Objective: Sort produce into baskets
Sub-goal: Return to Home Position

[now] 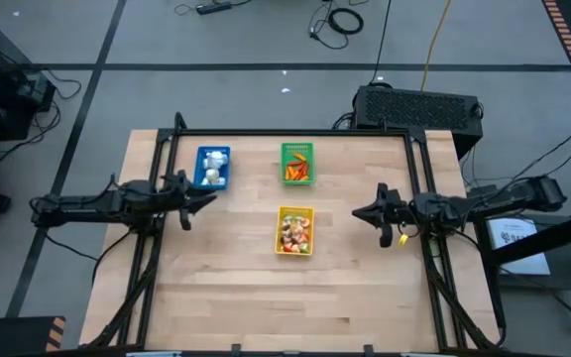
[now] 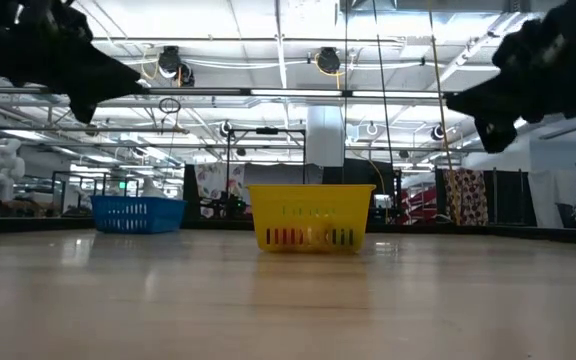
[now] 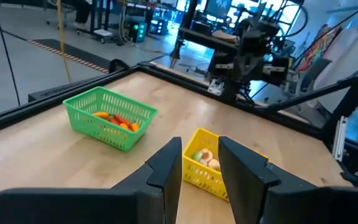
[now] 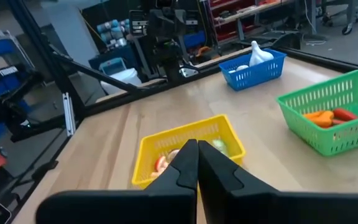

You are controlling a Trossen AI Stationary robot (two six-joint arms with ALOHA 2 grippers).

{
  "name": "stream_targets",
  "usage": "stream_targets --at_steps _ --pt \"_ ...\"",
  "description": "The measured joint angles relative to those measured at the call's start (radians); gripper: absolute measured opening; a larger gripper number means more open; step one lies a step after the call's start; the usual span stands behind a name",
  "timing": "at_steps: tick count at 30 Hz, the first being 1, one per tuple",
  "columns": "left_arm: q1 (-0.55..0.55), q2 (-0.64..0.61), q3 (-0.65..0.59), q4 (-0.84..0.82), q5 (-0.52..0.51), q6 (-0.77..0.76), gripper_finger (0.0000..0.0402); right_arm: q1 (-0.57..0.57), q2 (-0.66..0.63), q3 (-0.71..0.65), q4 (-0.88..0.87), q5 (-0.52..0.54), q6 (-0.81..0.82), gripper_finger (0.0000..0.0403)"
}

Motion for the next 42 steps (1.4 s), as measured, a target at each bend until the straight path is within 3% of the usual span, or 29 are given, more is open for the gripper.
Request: stream_targets --at_steps 10,13,19,23,29,42 --pt "-0.012 -0.132 0.000 -0.157 0.003 -0.034 0.0112 -0.025 -0.150 -0.059 -0.051 -0.009 -0.035 0.0000" --pt "-0.012 -0.141 0.000 -0.161 -0.006 -0.024 0.0112 -0.051 -0.192 -0.059 -0.098 -0.052 -0.079 0.0000" --pt "-0.012 -0.141 -0.001 -0.143 -0.118 0.001 0.0112 -0.109 -0.278 -0.059 -0.250 -0.147 -0.138 0.0000" --pt "-0.012 -0.141 -0.001 -0.111 -0.103 0.002 0.0112 -0.126 -0.343 -0.059 -0.275 -0.230 -0.205 0.0000" --pt "-0.012 -0.141 -0.001 -0.130 -0.066 0.002 0.0112 -0.139 -0.395 -0.057 -0.348 -0.117 -0.288 0.0000" --pt "-0.012 -0.141 -0.001 -0.127 -0.054 0.002 0.0112 -0.140 -0.395 -0.057 -0.351 -0.121 -0.195 0.0000"
